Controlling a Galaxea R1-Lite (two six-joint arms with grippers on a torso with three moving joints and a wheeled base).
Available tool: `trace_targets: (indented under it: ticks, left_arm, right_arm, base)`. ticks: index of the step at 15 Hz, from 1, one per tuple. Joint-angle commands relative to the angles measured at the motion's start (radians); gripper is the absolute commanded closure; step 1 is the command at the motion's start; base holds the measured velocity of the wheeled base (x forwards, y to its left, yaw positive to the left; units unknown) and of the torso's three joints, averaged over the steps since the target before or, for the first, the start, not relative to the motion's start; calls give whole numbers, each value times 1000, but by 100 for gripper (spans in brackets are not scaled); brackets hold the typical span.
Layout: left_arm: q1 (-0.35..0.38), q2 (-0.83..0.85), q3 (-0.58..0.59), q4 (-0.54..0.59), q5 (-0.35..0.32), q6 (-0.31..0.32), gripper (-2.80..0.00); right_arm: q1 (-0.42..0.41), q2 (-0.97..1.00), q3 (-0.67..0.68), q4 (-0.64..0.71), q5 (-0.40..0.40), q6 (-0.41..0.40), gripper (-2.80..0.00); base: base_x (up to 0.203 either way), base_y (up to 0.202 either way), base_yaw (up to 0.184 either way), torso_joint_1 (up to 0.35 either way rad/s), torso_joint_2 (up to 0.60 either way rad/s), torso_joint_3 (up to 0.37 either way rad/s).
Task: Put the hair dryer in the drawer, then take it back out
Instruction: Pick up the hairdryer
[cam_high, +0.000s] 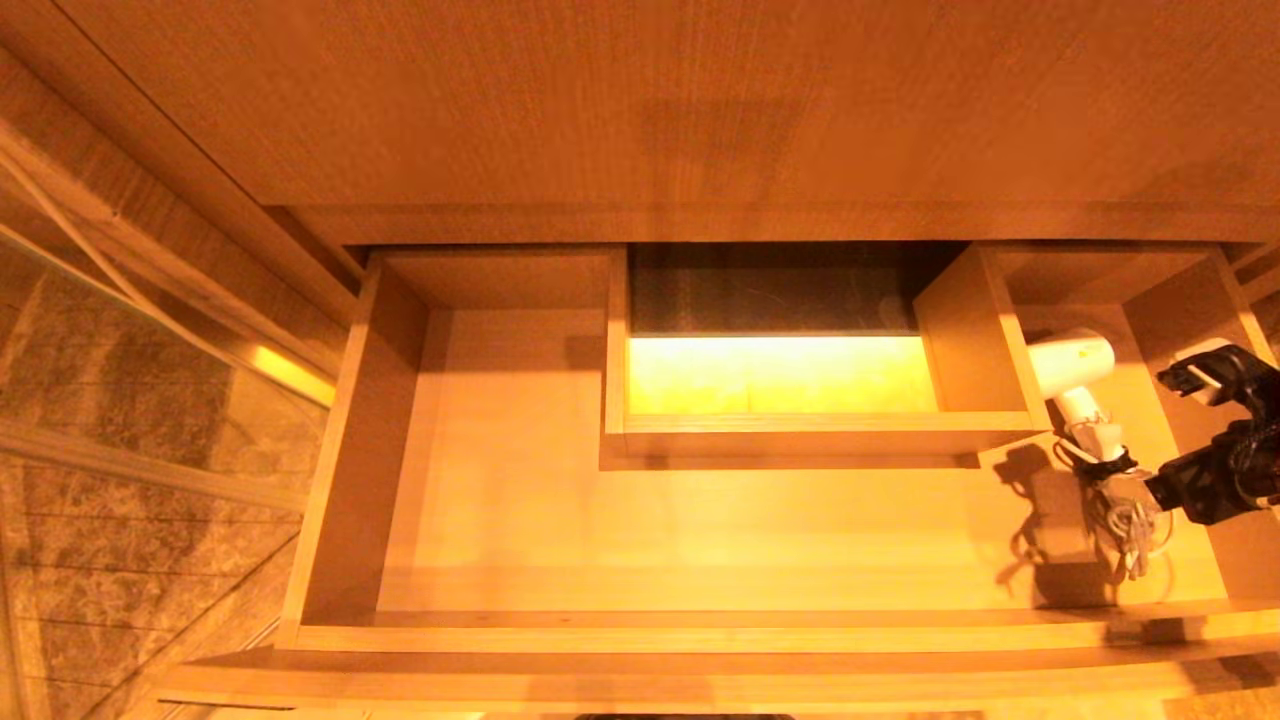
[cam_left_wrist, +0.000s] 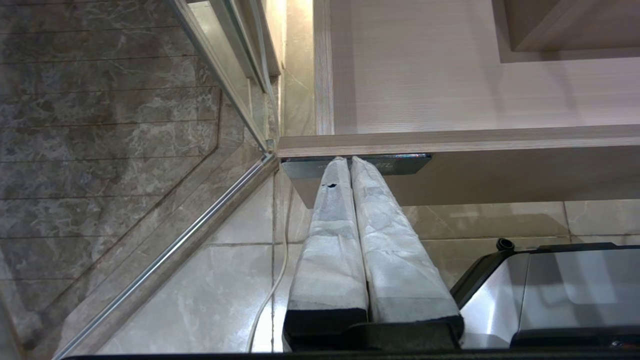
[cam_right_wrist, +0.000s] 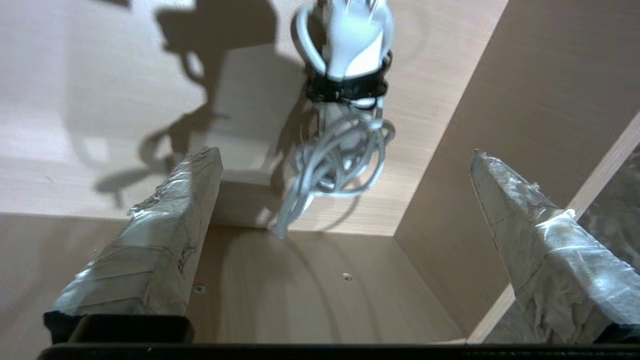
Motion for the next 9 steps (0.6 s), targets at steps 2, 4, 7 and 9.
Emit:
trace_targets:
  ticks: [2, 4, 7, 9]
  left_arm:
    - [0, 0, 2, 0, 0, 0, 0]
    - [0, 0, 2, 0, 0, 1, 0]
    - [0, 0, 2, 0, 0, 1, 0]
    - [0, 0, 2, 0, 0, 0, 0]
  right_arm:
    - [-2, 15, -3, -1, -14, -14, -280]
    - [-2, 11, -2, 0, -28, -14, -280]
    - [-5, -9, -7, 3, -30, -11, -280]
    - [-10, -34, -2, 3, -31, -3, -280]
  base:
    - [0, 0, 0, 0, 0, 0]
    - [0, 0, 0, 0, 0, 0]
    - [0, 0, 0, 0, 0, 0]
    - [0, 0, 0, 0, 0, 0]
